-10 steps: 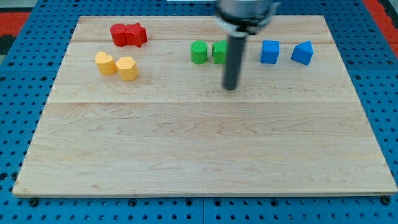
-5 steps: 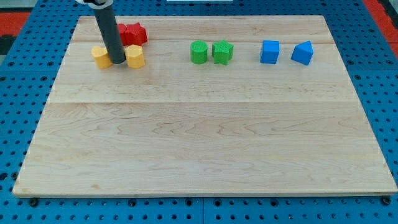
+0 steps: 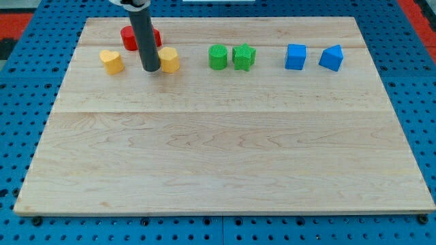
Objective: Move the yellow blocks in a horizontal line
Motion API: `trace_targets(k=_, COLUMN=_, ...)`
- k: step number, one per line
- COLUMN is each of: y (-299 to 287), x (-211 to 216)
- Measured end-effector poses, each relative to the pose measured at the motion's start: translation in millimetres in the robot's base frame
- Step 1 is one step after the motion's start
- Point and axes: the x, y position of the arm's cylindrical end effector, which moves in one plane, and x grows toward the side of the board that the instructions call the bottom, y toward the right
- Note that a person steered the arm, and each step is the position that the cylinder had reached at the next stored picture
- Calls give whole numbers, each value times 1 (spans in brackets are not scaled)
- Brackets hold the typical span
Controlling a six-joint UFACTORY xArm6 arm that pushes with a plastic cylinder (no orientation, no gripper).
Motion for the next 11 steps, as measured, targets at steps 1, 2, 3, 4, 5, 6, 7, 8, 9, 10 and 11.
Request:
trace_targets(k=1, y=4, x=0)
trace_targets(k=2, y=21, x=-1)
trace_targets(k=3, y=27, x=2)
trace_targets(k=4, y=-26, x=42)
trace_targets(k=5, y=-132, x=57)
trace_targets(k=6, y=-168, x=28)
trace_targets(k=7, y=-129, x=10)
trace_targets(k=8, y=-85, x=-7)
trace_targets(k=9, y=-68, x=-12)
trace_targets(k=10, y=-68, x=-8)
trace_targets(k=11, y=-70, x=-1)
